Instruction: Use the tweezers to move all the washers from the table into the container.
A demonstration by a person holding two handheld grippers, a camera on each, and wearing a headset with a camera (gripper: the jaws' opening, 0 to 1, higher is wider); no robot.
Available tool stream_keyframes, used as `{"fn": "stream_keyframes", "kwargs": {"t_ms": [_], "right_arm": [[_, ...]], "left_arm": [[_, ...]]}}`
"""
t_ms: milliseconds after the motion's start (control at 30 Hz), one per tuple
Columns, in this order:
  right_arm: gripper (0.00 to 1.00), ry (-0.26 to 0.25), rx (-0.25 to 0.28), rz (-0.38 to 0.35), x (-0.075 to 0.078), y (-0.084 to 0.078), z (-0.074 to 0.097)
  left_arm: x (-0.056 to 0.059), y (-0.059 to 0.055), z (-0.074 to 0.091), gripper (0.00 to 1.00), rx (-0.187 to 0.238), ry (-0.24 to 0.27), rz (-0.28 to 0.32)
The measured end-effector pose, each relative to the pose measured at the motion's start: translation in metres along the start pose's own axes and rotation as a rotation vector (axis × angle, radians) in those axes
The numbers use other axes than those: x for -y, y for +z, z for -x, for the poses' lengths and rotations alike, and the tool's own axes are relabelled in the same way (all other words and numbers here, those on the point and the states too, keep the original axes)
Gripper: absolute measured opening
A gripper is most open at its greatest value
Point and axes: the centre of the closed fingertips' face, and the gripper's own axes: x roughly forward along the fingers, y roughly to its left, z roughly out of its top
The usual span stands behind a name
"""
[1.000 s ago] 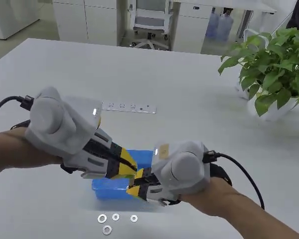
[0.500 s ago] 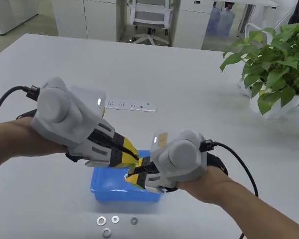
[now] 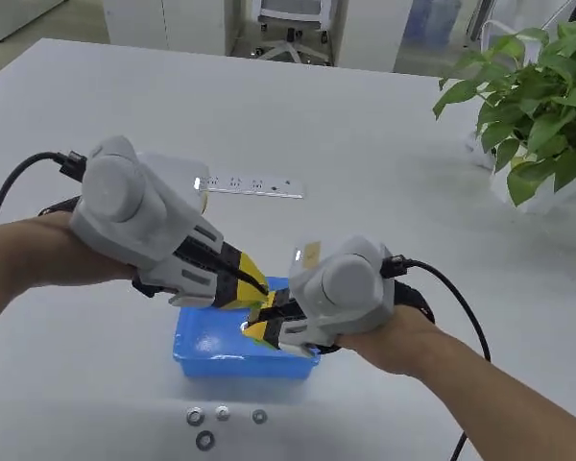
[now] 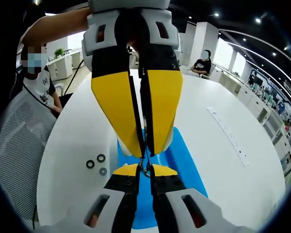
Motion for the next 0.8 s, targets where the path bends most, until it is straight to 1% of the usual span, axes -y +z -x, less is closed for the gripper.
{"fn": "stream_keyframes", "kwargs": {"t_ms": [167, 267, 533, 800], "right_arm": [[0.10, 0.008, -0.007, -0.010, 0.004, -0.006, -0.007], [0.10, 0.016, -0.012, -0.016, 0.006, -0.010, -0.011], [0.11, 0.038, -0.032, -0.019, 0.006, -0.019, -0.021], [0.11, 0.054, -0.047, -0.012, 0.005, -0.024, -0.026]], "left_arm": [[-0.006, -0.008, -0.005, 0.06, -0.003, -0.003, 0.014], [-0.008, -0.012, -0.008, 0.06, -0.004, -0.005, 0.022], [-0.010, -0.024, -0.014, 0.06, -0.010, -0.011, 0.042], [-0.010, -0.031, -0.017, 0.06, -0.017, -0.017, 0.050]]}}
